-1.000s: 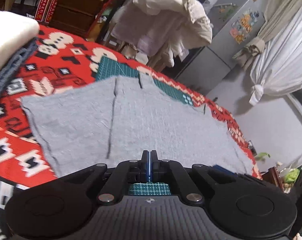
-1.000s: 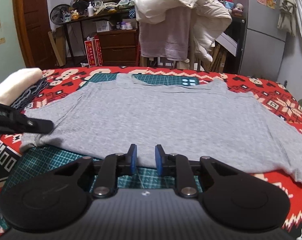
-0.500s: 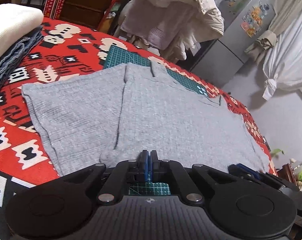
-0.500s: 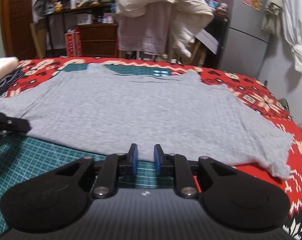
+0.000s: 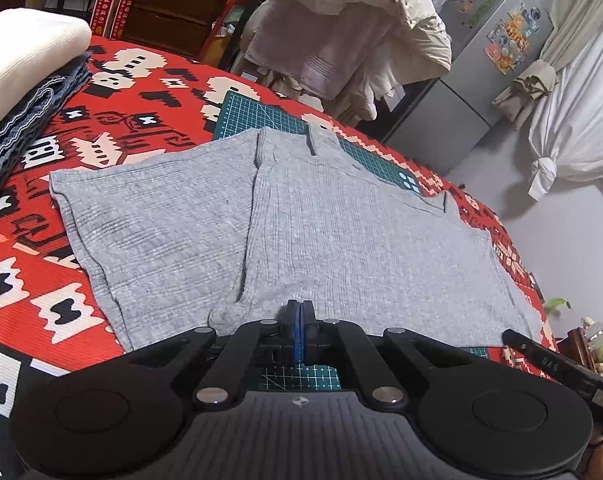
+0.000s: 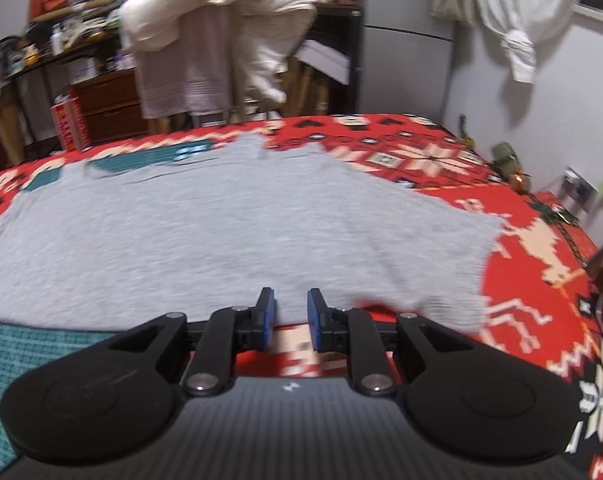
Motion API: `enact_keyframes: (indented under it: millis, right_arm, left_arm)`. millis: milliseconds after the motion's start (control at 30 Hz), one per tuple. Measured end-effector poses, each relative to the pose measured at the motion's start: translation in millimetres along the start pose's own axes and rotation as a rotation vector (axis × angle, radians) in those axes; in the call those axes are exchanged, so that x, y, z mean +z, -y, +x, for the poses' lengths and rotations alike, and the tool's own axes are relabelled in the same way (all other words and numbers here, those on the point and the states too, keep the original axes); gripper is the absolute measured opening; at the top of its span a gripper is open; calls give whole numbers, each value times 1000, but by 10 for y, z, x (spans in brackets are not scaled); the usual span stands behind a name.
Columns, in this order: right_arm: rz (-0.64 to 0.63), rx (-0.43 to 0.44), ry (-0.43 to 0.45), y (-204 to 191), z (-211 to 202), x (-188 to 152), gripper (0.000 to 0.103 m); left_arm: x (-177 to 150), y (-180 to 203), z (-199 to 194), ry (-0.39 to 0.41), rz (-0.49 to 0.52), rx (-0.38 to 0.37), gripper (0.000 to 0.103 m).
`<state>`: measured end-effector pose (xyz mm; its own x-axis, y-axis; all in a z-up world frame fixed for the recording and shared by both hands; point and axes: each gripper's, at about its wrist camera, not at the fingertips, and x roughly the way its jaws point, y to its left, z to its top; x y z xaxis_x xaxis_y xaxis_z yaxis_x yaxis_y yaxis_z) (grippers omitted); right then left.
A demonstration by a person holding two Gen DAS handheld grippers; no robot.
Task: Fold clothes
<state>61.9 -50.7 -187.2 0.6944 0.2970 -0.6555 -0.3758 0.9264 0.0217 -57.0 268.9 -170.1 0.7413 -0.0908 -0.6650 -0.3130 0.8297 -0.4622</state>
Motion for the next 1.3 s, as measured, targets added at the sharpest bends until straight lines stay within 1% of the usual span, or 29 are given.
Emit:
enact_keyframes:
  millis: [133,267,333,400,500,567,600,633,800,900,933,1000,1100,1167,1233,1300]
  right_arm:
    - [34,-44,5,255,16,19,18]
    - [50,-39,6,375,13,18,17]
    - [43,-39,13,374,-20,22,18]
    - [37,-29,43,368,-97,34,18]
    - [25,-33,49,394,-83,72,18]
    - [38,-19,35,414,-41,79,16]
    - [46,-11,27,423,-19,82,11]
    - [51,-5,15,431,7,72,8]
    - [34,-17,-4,415,28,12,7]
    - [12,-28,18,375,-35,39,7]
    - [6,-17,37,355,-62,57,7]
    - [1,9,46,314,-82,98,7]
    - [18,39,23,283,-1,140,6]
    - [46,40,-17,307,93,133,4]
    - [65,45,-22,339,101,104,4]
    - [53,39,-21,356,63,94,4]
  left_arm:
    - [2,4,0,-2,5,1,1]
    - [4,6,-2,-3,7,2,1]
    - [5,9,-5,-4,6,5,1]
    - [6,23,-13,-4,11,10,1]
    - [5,40,-15,-3,19,13,1]
    - [6,39,-12,-3,18,13,1]
    - [8,32,-10,-4,16,12,1]
    - [10,26,-10,-4,14,11,1]
    - [14,14,-9,-8,12,7,1]
    - [15,17,-9,-8,16,8,1]
    - [14,18,-10,-8,16,7,1]
    - [12,20,-11,-7,14,3,1]
    - [12,25,-13,-8,12,3,1]
    - [15,18,-16,-9,12,2,1]
    - [18,5,-18,-11,9,-1,1]
    - [20,-6,-20,-13,7,-4,1]
